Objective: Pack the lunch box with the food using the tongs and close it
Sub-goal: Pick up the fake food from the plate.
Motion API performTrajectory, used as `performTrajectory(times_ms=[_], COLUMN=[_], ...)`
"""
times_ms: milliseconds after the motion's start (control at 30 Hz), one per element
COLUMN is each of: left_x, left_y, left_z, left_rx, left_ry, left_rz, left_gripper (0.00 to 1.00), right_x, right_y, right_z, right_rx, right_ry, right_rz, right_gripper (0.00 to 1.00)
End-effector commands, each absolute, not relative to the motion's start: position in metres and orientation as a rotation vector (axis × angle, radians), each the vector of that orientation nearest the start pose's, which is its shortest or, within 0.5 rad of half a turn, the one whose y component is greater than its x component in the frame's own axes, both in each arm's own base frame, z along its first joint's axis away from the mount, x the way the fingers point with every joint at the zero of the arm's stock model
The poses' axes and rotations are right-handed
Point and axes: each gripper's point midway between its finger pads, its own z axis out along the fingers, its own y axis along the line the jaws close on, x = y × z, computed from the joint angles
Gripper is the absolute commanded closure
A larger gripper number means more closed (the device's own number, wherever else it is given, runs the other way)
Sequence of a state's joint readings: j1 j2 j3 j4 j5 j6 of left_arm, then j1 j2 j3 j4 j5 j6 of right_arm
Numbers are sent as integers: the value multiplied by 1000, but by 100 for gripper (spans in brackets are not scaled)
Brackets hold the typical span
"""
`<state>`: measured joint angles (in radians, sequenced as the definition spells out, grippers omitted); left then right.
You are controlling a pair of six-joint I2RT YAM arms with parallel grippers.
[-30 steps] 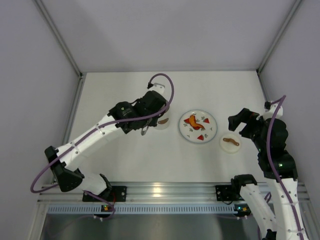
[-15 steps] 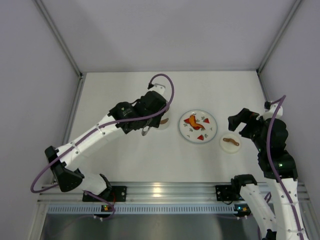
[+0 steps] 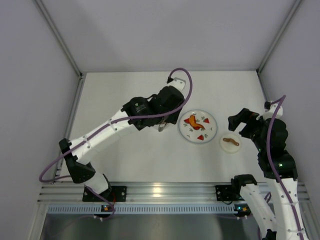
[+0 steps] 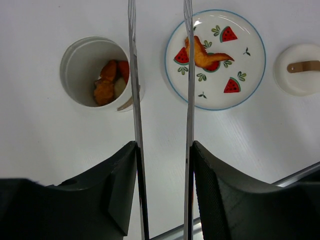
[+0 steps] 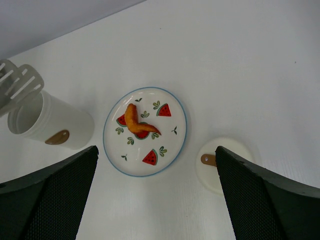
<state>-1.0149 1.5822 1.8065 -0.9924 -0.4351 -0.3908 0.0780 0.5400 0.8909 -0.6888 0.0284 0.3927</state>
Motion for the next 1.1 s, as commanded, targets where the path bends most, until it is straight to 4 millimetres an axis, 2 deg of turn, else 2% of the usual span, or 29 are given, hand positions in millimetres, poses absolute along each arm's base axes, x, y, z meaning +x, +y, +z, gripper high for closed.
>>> performTrajectory(times_ms=[0,333,567,800,1067], left_x=[259,275,283,284,274], left_y=[-329,-372,-395,-398,-403], left_z=[300,228,194,165,137], left_rx=[513,490,454,436,497], left_ry=[2179,2260,2306,2355,2426], left_rz=[-275,-258,-270,-241,-243], left_gripper=[49,49,49,49,49], right_x=[224,222,220,218,218], right_y=[24,24,23,23,23], right_z=[282,276,272,267,264], right_rx=[323,325,322,322,323], right_ry=[1870,1883,1886,1893,1896], right_rz=[273,270,261,262,261], right_gripper=[1,1,1,0,1])
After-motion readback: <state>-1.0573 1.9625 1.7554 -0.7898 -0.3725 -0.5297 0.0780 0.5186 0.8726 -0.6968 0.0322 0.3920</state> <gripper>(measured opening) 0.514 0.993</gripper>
